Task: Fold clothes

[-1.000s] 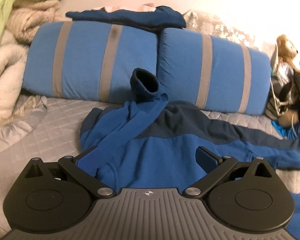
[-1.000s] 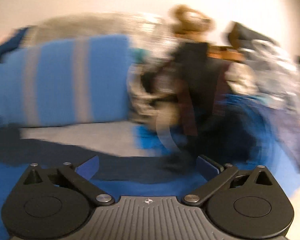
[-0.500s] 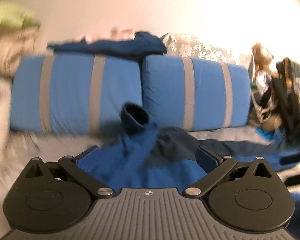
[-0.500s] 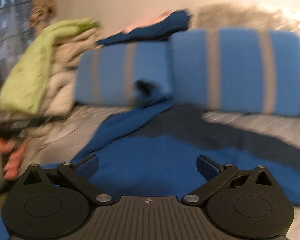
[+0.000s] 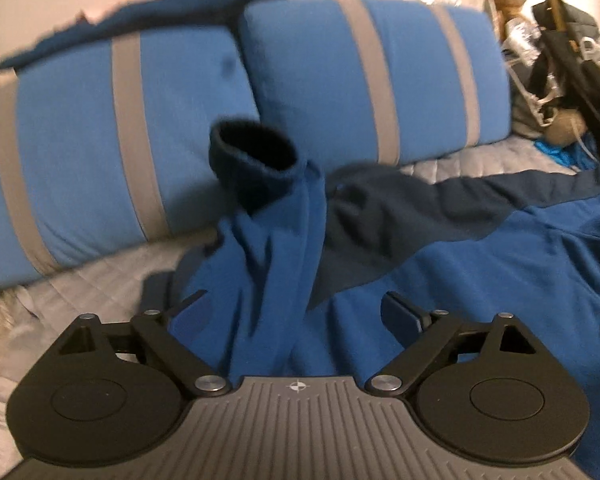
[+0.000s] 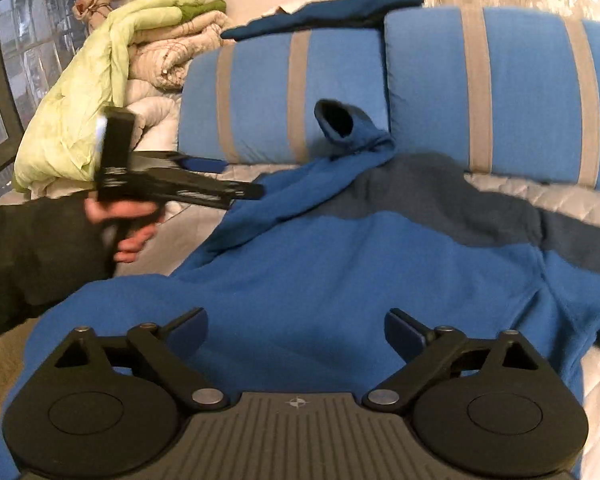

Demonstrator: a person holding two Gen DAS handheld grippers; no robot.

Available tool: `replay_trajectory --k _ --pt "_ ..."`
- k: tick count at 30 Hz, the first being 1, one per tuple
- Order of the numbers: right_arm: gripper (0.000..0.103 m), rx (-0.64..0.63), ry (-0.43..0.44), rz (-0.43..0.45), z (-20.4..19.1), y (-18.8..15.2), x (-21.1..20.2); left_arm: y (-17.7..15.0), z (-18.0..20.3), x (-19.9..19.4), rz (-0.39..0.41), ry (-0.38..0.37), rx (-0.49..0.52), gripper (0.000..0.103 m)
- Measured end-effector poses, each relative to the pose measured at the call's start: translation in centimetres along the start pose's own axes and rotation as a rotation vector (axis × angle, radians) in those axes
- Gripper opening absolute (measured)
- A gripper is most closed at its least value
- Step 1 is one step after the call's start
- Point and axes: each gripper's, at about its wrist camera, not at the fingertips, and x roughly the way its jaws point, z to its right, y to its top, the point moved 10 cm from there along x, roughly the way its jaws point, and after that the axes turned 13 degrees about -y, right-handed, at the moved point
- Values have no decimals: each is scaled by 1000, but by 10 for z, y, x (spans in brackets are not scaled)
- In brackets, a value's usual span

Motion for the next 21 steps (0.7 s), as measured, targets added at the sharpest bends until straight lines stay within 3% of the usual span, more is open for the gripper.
replay_trajectory --k 1,3,4,5,7,17,21 --pt "94 10 6 -10 2 -2 0 -2 -3 10 -14 -3 -13 86" --pt "94 27 19 -27 3 -4 2 -7 -13 25 -63 -2 -33 55" --pt "94 33 24 -32 4 -5 3 -11 -18 33 -95 1 -44 31" --pt "94 39 28 -37 5 -5 4 -15 -22 39 -135 12 -56 20" --pt "94 42 34 -40 6 -5 5 -20 -30 41 -169 25 -74 13" --pt "94 76 61 -63 8 -6 8 8 -68 -61 11 111 -97 9" --pt "94 85 69 -62 9 -5 7 -7 -87 -106 42 144 -89 9"
